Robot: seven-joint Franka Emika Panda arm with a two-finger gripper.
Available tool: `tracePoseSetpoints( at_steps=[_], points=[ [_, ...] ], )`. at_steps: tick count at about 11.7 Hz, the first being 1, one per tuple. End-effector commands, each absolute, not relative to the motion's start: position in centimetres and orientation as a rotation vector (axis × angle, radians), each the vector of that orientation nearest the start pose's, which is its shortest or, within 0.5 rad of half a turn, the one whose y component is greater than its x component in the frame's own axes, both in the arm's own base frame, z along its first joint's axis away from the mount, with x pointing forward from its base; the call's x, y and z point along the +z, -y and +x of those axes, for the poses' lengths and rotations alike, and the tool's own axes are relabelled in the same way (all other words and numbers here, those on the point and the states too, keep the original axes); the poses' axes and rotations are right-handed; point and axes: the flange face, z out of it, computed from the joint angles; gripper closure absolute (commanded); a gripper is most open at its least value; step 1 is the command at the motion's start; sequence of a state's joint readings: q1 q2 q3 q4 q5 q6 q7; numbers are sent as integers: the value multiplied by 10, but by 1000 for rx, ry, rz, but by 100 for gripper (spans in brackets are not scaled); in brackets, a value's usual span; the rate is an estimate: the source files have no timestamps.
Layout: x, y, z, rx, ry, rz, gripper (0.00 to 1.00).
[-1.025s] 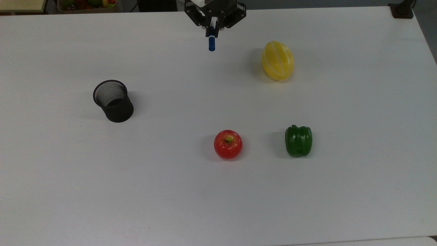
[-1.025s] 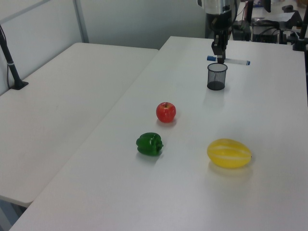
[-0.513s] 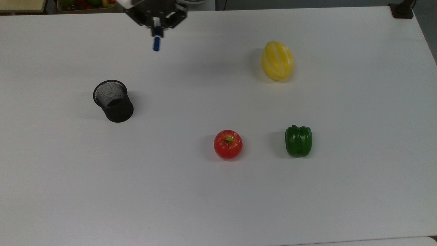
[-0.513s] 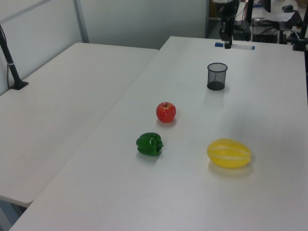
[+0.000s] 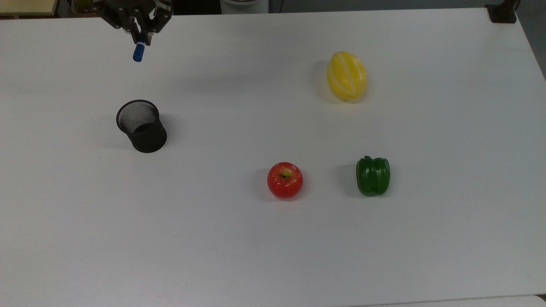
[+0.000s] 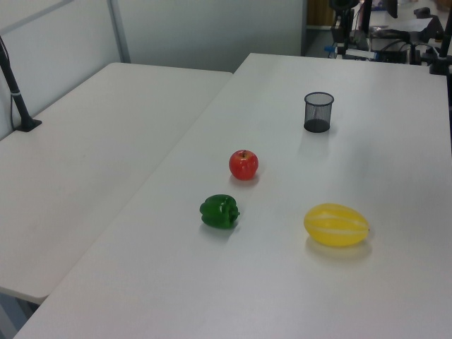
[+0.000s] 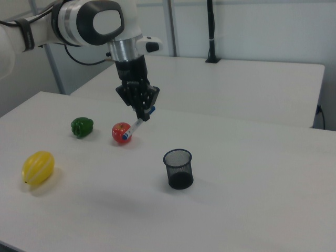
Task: Place marker
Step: 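Carry the marker over the black mesh pen cup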
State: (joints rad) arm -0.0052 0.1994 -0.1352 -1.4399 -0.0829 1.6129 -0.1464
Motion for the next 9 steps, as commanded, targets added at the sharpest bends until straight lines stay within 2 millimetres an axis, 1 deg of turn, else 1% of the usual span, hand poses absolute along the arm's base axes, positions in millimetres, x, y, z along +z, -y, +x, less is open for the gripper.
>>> tracePoseSetpoints(
  at_steps=[1, 3, 4, 6, 8, 9],
  points=[
    [578, 88, 620, -97, 18, -3239, 88],
    [580, 96, 626, -210, 1, -3230, 88],
    [578, 102, 629, -276, -11, -3230, 88],
    [573, 107, 635, -387, -17, -3229, 88],
    [568, 120, 638, -512, -42, -3225, 88],
    [569, 121, 638, -554, -43, -3221, 88]
  ],
)
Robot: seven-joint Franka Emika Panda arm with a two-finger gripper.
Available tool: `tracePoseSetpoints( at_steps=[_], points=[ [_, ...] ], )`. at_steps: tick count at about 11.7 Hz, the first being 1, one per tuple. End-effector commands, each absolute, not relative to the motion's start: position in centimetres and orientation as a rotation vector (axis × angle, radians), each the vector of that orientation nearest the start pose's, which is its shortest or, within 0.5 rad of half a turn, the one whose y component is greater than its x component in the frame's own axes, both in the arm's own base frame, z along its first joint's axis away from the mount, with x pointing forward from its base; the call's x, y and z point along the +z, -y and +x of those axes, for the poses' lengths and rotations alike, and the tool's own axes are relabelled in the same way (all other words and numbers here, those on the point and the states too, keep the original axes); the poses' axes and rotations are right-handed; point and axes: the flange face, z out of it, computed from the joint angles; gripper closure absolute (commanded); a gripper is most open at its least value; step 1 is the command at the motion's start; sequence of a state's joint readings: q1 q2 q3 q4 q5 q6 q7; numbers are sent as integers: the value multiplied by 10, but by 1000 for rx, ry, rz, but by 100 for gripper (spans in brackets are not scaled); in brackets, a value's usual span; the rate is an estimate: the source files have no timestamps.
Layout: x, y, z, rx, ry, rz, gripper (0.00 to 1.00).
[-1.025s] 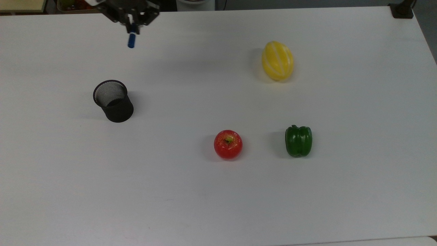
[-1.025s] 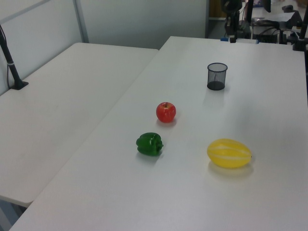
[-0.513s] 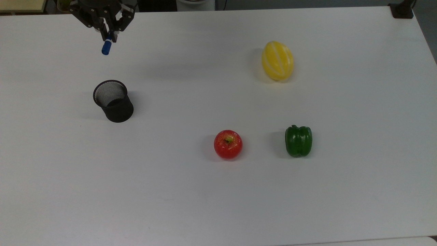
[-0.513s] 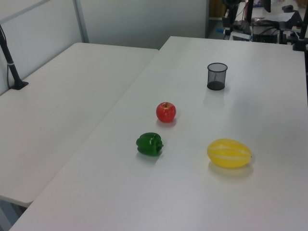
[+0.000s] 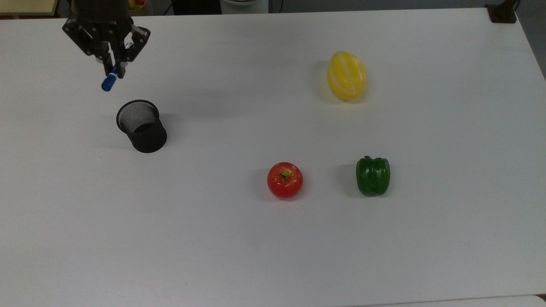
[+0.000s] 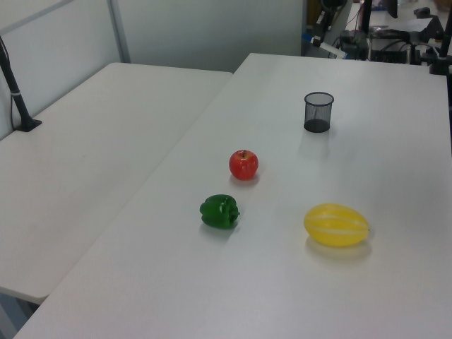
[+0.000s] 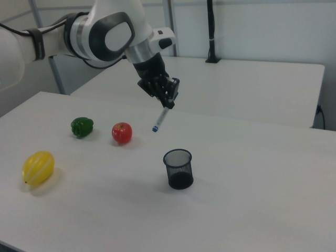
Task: Place marker
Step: 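Carry the marker over the black mesh pen cup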
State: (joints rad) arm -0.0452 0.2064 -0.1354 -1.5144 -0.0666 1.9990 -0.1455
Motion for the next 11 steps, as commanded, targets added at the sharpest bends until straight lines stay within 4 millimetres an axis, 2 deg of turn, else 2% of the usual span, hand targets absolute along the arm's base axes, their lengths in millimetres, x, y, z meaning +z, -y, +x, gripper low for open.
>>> tracePoseSetpoints(
  at_steps=[1, 3, 5, 7, 9, 11],
  points=[
    [566, 125, 637, -616, -49, -3215, 88],
    [558, 128, 633, -761, -115, -3184, 88],
    [550, 128, 632, -832, -167, -3159, 88],
    [534, 128, 630, -896, -184, -3140, 88],
    [515, 126, 628, -928, -177, -3132, 88],
    [485, 123, 623, -914, -156, -3140, 88]
  ],
)
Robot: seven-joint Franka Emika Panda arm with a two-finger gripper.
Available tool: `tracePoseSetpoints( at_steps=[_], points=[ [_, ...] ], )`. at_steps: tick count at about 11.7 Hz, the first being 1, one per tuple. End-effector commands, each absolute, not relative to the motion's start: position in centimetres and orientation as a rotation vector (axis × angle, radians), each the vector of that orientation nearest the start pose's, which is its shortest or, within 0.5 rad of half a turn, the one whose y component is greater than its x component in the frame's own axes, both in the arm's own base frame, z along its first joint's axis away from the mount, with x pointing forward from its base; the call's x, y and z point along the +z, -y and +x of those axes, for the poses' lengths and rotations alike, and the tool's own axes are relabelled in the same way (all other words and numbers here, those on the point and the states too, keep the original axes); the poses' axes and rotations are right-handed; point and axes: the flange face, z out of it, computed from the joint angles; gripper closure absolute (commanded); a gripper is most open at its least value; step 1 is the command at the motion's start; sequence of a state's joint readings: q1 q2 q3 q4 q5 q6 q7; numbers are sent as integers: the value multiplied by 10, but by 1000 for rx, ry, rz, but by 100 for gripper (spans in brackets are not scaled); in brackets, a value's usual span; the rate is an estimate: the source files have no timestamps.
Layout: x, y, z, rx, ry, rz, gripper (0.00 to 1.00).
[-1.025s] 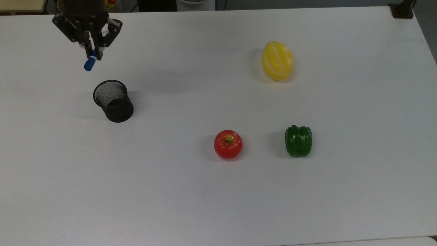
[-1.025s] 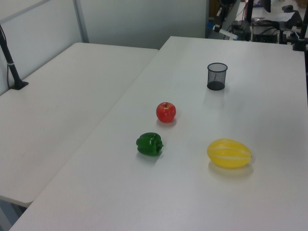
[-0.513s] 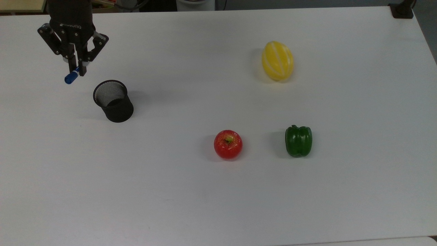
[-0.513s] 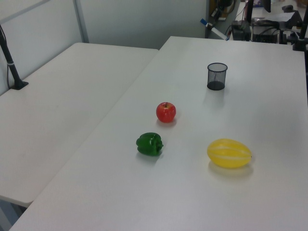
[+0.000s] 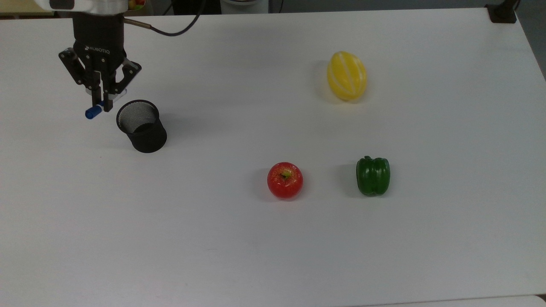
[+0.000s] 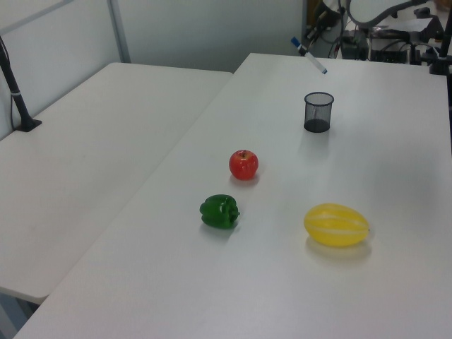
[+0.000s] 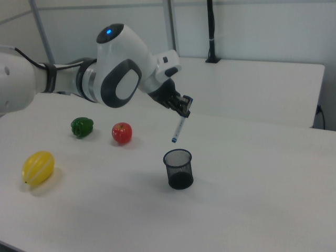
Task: Place marker
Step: 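Carry the marker over the black mesh pen cup, then lower the marker upright into the pen cup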
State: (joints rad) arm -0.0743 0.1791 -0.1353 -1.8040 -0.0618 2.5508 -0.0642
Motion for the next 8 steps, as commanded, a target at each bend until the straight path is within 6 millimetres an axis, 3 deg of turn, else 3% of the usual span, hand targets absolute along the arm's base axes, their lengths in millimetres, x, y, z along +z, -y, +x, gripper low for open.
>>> tracePoseSetpoints(
  at_steps=[1, 3, 6, 8],
  points=[
    [476, 122, 622, -941, -155, -3133, 88],
    [450, 120, 616, -977, -147, -3122, 88],
    [428, 120, 614, -934, -143, -3134, 87],
    [425, 120, 615, -931, -144, -3134, 87]
  ],
)
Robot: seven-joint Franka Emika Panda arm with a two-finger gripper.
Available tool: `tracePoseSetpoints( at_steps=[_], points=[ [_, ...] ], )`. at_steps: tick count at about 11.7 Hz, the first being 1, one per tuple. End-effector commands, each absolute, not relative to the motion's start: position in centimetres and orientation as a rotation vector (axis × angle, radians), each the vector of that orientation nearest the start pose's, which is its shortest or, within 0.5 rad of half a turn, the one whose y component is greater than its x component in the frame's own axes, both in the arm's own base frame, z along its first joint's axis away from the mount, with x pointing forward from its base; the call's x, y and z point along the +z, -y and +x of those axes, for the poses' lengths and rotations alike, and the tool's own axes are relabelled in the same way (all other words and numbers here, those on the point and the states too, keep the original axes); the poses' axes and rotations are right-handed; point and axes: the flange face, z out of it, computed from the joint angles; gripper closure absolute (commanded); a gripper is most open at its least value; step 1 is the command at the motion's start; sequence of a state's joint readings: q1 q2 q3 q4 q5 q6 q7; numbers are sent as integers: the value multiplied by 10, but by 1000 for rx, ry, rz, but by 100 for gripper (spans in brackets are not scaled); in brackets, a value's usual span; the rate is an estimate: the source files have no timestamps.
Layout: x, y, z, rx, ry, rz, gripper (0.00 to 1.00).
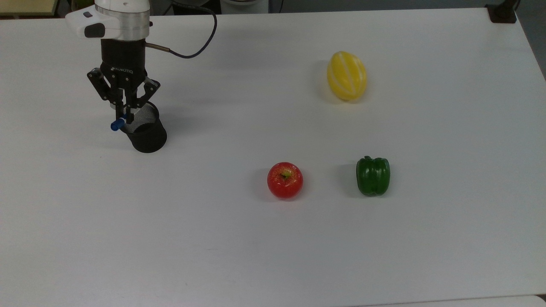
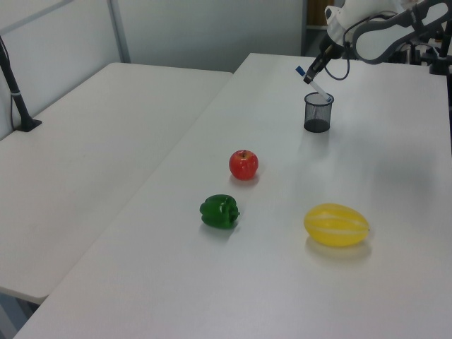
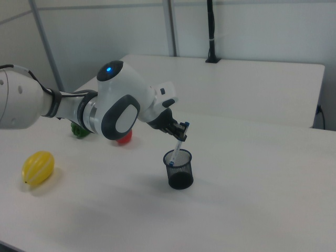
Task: Place marker
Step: 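Lower the marker upright into the pen cup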
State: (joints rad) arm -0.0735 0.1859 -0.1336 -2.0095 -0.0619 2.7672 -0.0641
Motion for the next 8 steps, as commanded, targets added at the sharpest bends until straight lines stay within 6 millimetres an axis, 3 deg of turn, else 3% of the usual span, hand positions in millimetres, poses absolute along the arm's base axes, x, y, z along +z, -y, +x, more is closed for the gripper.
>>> tracePoseSetpoints(
  at_steps=[1, 6, 8],
  points=[
    [426, 121, 615, -934, -145, -3135, 87],
    [425, 120, 615, -934, -142, -3134, 82],
    [425, 120, 616, -936, -142, -3134, 66]
  ],
)
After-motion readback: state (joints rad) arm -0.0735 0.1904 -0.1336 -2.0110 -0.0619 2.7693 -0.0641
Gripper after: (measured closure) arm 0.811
